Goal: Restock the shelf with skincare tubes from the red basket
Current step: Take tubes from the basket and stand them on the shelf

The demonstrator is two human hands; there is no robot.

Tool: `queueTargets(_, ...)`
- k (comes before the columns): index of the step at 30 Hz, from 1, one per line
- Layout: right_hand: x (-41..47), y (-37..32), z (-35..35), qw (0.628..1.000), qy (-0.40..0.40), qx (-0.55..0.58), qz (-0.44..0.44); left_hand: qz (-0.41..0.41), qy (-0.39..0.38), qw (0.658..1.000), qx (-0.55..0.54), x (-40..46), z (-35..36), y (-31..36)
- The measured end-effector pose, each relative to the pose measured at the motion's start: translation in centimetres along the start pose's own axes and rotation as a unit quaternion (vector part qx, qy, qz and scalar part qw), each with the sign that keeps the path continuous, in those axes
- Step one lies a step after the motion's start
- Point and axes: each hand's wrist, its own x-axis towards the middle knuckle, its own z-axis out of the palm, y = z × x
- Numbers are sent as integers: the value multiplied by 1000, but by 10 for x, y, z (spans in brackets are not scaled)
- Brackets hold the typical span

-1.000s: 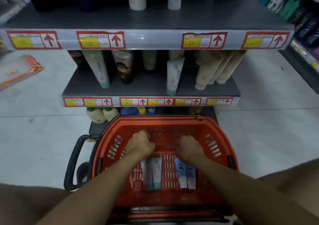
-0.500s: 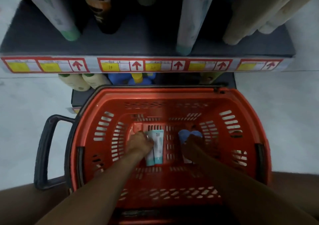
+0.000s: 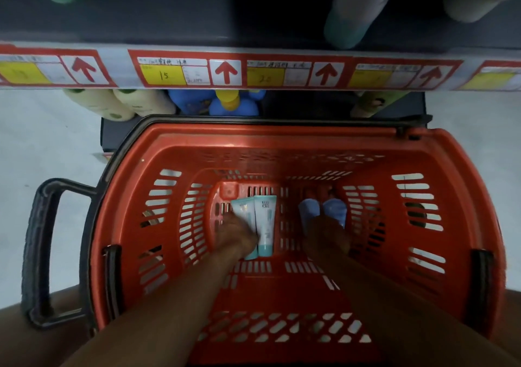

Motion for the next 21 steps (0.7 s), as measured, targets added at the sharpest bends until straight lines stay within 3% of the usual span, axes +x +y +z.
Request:
queueTargets(5, 1, -8, 11, 996, 50, -13, 70, -24, 17, 995, -92, 5, 7, -5)
queueTargets(14, 2, 2, 12, 998, 21, -58, 5, -34, 35, 994, -98, 6, 4, -9)
queueTargets(17, 2, 6, 4, 1000, 13, -2, -9, -42, 33, 993, -103, 3, -2, -10)
queueTargets(21, -8, 9, -12, 997, 62, 37, -7, -23, 42, 990, -130, -8, -10, -6)
